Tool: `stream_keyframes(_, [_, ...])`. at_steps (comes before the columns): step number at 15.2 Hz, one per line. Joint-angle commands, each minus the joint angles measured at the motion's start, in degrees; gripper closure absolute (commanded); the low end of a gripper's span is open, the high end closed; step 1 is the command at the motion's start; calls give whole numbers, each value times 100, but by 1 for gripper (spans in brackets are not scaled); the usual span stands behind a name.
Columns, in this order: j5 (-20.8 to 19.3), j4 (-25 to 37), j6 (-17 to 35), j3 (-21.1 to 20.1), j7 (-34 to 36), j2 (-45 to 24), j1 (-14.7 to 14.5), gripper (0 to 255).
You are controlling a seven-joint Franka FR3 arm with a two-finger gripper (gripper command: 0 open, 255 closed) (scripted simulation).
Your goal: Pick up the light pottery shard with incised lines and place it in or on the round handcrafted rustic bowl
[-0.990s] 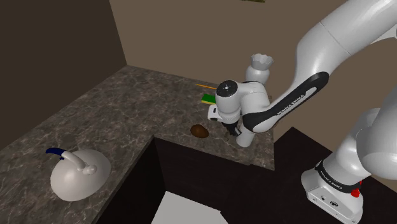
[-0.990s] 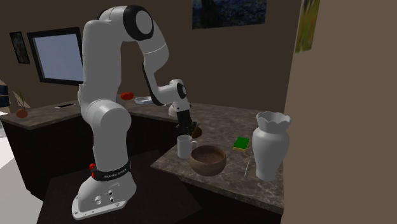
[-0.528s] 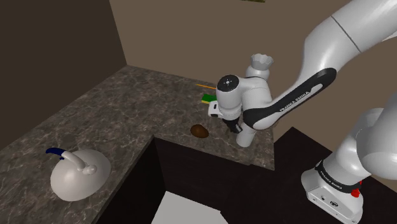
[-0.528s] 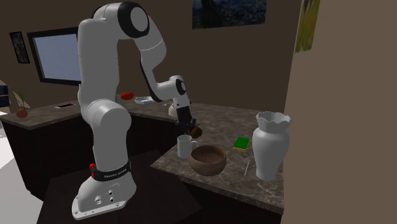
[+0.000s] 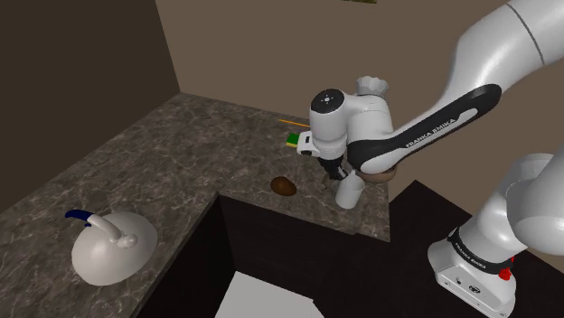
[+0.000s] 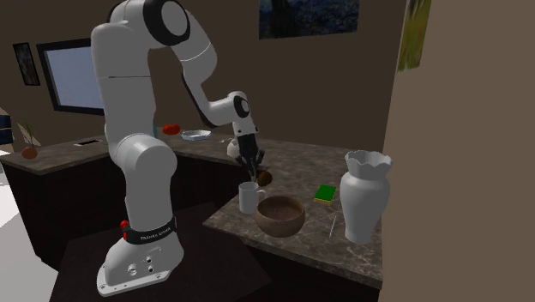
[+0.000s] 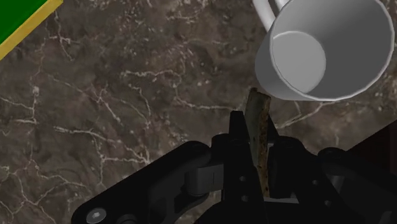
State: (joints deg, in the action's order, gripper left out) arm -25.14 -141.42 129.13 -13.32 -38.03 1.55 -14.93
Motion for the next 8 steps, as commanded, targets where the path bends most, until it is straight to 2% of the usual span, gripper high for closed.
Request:
stream_keyframes(1, [92, 26, -134, -2, -105, 132, -7, 255])
stream_keyframes(8, [362, 184, -628, -1, -422, 540, -45, 255])
